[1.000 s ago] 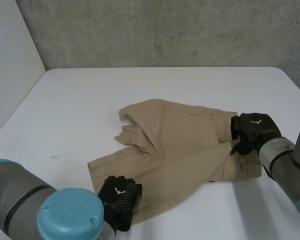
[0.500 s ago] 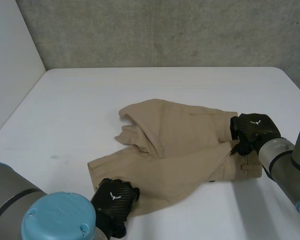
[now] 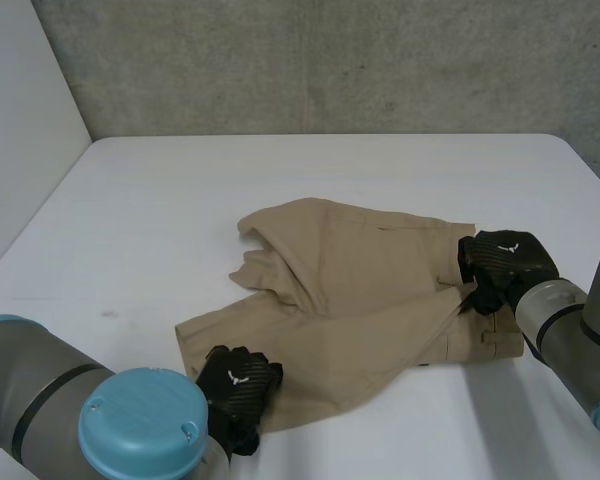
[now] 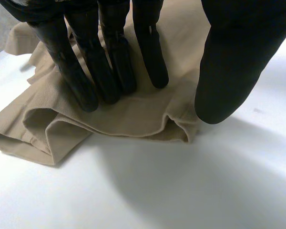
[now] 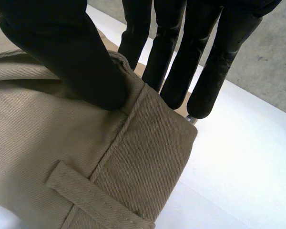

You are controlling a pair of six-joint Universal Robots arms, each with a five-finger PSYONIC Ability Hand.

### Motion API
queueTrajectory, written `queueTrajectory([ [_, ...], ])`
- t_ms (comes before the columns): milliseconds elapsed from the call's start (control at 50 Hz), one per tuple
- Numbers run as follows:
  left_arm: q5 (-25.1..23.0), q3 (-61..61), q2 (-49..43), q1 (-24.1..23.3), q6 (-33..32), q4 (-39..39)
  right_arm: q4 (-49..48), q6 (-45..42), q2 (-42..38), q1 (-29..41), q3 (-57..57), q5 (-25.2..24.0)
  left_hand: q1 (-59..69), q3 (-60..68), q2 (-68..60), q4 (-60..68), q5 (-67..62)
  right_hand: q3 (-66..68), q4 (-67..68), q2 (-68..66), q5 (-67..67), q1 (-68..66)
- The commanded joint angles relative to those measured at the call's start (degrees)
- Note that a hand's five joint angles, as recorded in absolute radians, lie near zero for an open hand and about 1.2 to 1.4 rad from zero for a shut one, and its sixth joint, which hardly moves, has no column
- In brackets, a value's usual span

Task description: Fold the shorts.

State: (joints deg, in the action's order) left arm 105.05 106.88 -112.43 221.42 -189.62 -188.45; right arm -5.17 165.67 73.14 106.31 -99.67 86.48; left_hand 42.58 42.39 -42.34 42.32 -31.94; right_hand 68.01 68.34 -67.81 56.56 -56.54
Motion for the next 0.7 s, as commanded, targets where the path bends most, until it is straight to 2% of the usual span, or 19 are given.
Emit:
queueTrajectory([
  [20,0.07,-0.88,-1.39,0.42,-0.13,-0.34,-0.02,0.00,-0.01,-0.05,-0.09,-0.08,7.33,7.53,-7.57,7.60,-7.97,11.99,11.66,-12.19,13.44,-23.46],
  [100,-0.02,-1.23,-2.09,0.77,-0.13,-0.34,-0.02,0.00,-0.01,-0.05,-0.18,-0.08,8.84,9.03,-9.07,9.10,-9.48,11.99,11.66,-12.19,13.44,-23.46],
  [160,-0.02,-1.58,-2.71,0.86,-0.13,-0.34,-0.10,0.00,0.08,-0.05,-0.26,0.00,14.71,14.91,-14.95,14.97,-15.35,11.99,11.66,-12.19,13.44,-23.46],
  [240,0.07,-1.94,-3.06,1.38,-0.22,-0.26,-0.10,0.00,0.08,-0.05,-0.26,0.00,37.36,37.55,-37.59,37.62,-38.00,11.99,11.66,-12.19,13.44,-23.46],
  [360,0.07,-2.81,-0.17,2.09,-0.22,0.71,0.07,-0.26,0.34,0.03,-0.26,-0.08,37.42,37.61,-37.66,37.68,-38.06,11.99,11.66,-12.19,13.44,-23.46],
  [420,-0.46,-2.90,7.82,2.52,-0.48,1.94,0.60,-0.96,0.95,0.12,0.00,-0.35,37.42,37.61,-37.66,37.68,-38.06,11.99,11.66,-12.19,13.44,-23.46],
  [500,-1.08,-3.78,15.91,5.15,-3.12,4.66,5.42,-8.33,3.76,0.21,0.00,-0.52,37.42,37.61,-37.66,37.68,-38.06,11.99,11.66,-12.19,13.44,-23.46],
  [540,-1.95,-4.22,18.55,6.91,-4.44,6.50,10.51,-15.18,6.05,0.65,-0.09,-0.52,37.42,37.61,-37.66,37.68,-38.06,11.99,11.66,-12.19,13.44,-23.46],
  [620,-6.16,-4.75,25.14,10.96,-7.16,13.18,16.67,-22.84,9.39,1.18,-0.26,-0.70,37.42,37.61,-37.66,37.68,-38.06,11.99,11.66,-12.19,13.44,-23.46],
  [700,-12.40,-5.27,30.24,14.73,-8.04,22.57,21.16,-27.24,13.87,1.00,-0.62,-0.44,37.42,37.61,-37.66,37.68,-38.06,11.99,11.66,-12.19,13.44,-23.46],
])
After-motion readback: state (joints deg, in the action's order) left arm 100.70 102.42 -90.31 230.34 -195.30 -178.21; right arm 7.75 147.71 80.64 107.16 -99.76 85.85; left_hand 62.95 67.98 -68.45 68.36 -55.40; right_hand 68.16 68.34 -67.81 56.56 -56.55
